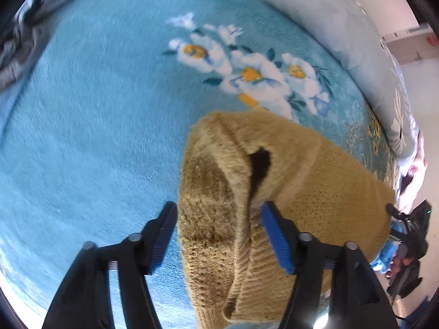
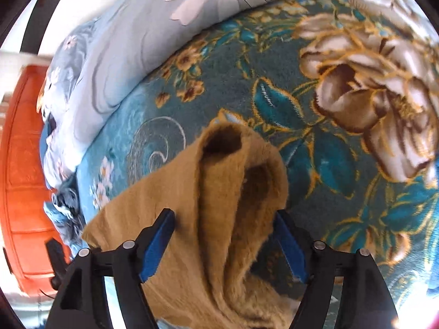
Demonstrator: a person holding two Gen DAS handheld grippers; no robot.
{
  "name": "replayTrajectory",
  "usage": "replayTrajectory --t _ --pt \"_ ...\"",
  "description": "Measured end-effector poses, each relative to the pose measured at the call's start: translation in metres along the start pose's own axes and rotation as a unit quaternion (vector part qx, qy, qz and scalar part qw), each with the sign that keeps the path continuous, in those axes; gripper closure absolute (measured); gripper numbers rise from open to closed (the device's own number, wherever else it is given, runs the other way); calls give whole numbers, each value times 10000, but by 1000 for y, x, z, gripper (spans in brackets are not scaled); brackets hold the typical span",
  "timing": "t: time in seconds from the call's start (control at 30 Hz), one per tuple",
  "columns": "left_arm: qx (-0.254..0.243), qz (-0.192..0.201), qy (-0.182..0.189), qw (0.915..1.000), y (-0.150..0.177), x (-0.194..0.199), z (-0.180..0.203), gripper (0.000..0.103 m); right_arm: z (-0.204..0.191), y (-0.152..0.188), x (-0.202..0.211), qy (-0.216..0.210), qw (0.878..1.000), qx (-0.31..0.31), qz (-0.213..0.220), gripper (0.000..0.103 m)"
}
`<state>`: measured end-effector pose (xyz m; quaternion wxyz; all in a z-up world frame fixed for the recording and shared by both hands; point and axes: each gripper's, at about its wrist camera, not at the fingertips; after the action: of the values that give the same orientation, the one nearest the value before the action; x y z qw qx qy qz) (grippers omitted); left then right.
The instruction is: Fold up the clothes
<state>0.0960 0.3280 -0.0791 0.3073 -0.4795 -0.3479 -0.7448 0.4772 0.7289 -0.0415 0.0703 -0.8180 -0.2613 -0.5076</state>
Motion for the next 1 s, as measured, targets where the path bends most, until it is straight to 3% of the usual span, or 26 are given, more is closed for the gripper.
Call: replayTrajectory --t 0.27,0.3,0.33,0.4,0.57,0.63,0.7,0.77,0.83,1.0 --pt "644 -245 458 9966 -12 -9 -18 36 5 -9 -10 -180 9994 -309 -46 25" --pt "1106 -157 636 9917 -13 -9 -20 36 5 -9 -10 -192 9993 -328 -38 26" --pt "1501 -90 795 9854 -13 -9 -23 36 5 -10 -10 -205 9992 -347 -31 31" --pt "1623 -61 860 9830 -14 -8 -23 37 5 -10 -10 -214 9991 -362 -10 42" --pt "1403 166 982 9851 -17 1 -6 41 -7 -13 -4 -128 9998 -169 29 63" --pt "1378 181 932 9859 -18 3 0 54 -14 -14 0 -133 9999 -61 66 72" --pt "1452 263 924 9847 -18 4 4 72 -20 -15 3 -147 9998 32 99 74" --pt "1540 386 979 9824 -17 7 7 80 -25 -16 7 -145 9998 85 126 75" --pt "1481 608 1122 9807 -15 17 15 82 -30 -16 11 -153 9996 152 164 78" --pt "681 1257 1335 9807 -19 68 43 83 -52 -11 42 -292 9963 586 549 84"
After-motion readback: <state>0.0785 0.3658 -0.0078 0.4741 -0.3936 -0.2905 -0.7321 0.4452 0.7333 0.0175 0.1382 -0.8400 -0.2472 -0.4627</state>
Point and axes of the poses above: each gripper's, at about its wrist camera, not at the fingertips, and x roughly against the way its jaws point, z to its right, y to its underside, and after that the axes turned 10 degrees about -z, right-handed
